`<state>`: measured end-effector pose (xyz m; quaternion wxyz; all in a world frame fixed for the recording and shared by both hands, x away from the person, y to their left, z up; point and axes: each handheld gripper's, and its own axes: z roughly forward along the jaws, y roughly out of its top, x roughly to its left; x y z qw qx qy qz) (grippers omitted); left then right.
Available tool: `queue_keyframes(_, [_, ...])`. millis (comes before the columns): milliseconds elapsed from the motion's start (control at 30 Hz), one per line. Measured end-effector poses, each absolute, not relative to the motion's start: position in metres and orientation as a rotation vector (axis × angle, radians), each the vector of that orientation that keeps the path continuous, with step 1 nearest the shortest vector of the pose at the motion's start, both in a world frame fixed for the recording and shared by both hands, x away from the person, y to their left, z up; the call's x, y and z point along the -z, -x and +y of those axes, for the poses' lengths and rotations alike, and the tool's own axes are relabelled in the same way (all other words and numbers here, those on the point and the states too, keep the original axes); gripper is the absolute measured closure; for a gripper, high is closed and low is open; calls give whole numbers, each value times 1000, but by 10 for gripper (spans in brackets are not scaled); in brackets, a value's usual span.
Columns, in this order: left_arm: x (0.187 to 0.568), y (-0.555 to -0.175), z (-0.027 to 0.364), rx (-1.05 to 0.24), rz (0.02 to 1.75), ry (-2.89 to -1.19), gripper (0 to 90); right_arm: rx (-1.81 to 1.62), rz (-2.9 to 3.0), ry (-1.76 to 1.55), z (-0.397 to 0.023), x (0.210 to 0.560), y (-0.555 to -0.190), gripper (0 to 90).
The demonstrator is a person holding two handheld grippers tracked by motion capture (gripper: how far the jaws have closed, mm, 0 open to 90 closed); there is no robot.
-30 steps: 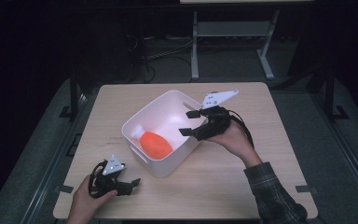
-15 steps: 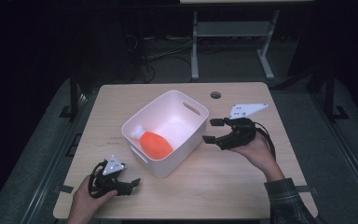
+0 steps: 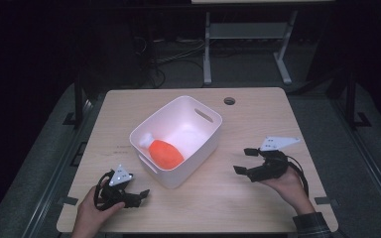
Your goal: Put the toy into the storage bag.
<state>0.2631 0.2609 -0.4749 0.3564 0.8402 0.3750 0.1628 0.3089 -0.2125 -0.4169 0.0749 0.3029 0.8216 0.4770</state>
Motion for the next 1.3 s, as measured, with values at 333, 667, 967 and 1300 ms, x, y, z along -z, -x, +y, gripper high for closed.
queue_keyframes(333, [475, -263, 261, -423, 966, -2170, 128, -1297, 2457, -1014, -239, 444, -289, 181])
queue_keyframes(667, [475, -263, 261, -423, 966, -2170, 128, -1184, 2452, -1117, -254, 465, -271, 163])
queue_keyframes(967, [475, -263, 261, -423, 966, -2169, 128, -1090, 2418, -1186, -256, 478, -263, 134])
queue_keyframes(1300, [475, -263, 261, -423, 966, -2169, 128, -996, 2372, -1190, -251, 483, -258, 13])
